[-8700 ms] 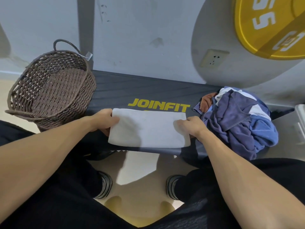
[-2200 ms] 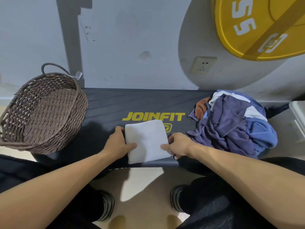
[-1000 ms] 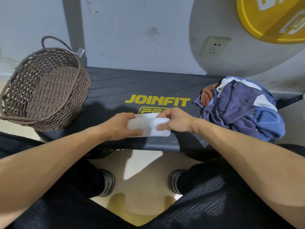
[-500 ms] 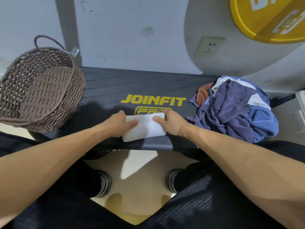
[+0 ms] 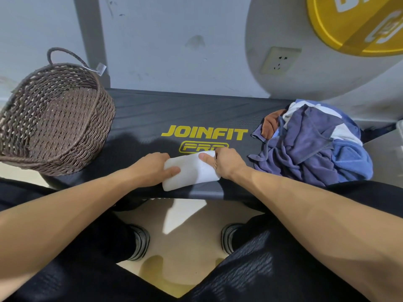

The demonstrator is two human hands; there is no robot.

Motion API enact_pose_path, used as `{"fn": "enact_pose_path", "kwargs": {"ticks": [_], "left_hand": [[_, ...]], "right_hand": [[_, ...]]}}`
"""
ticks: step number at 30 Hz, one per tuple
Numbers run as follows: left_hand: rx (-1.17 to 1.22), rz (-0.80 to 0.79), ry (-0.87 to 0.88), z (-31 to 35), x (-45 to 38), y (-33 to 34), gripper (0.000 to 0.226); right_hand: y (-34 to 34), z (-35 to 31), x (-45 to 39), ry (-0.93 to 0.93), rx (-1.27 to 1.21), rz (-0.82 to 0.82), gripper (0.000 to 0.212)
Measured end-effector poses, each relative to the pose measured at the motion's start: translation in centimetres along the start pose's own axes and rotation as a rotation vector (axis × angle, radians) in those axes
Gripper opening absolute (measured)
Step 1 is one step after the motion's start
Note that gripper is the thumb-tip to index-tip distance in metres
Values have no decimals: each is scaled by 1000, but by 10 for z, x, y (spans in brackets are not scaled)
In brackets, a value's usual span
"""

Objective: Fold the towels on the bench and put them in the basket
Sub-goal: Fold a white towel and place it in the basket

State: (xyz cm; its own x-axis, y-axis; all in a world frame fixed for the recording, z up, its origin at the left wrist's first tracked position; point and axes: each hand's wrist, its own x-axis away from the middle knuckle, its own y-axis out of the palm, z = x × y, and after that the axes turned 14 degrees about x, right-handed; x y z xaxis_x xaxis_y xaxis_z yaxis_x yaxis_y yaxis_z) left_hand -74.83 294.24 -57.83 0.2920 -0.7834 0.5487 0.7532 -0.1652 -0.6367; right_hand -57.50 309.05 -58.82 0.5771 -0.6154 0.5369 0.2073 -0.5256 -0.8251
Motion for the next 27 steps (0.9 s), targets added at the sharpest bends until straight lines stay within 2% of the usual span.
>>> {"fn": "enact_pose_path", "kwargs": {"ticks": [2,6,10,16,19,22,24,25,27], "left_hand": [[-90,-79,22,1,-3,-5,36],[-90,-161,-15,0,-10,-7,44],[-118,-183,-38,0,-13,-4,55],[-144,-254,-66,0,-14,-5,57],[-106,-234,-52,5,-14,-6,55],[77,-130,21,16,-9,-13,51],[233,-100,149,27,-1,-24,51],[300,-93,222,34,5,-32,49],[367,-56,337,50,16,-48,45]], "right_hand": [[-2,0,2,-17,6,-30,61],[-7,2,3,-62,94,-80,51],[-14,-1,3,-82,73,-116,59],[-33,-13,6,-286,170,66,47],[-38,-22,14,-432,229,42,59],[-41,-31,23,-480,233,-44,86],[-46,-33,27,-502,206,-45,102],[-50,-34,29,-524,139,-31,100],[-60,-37,33,-555,-61,3,80]]}}
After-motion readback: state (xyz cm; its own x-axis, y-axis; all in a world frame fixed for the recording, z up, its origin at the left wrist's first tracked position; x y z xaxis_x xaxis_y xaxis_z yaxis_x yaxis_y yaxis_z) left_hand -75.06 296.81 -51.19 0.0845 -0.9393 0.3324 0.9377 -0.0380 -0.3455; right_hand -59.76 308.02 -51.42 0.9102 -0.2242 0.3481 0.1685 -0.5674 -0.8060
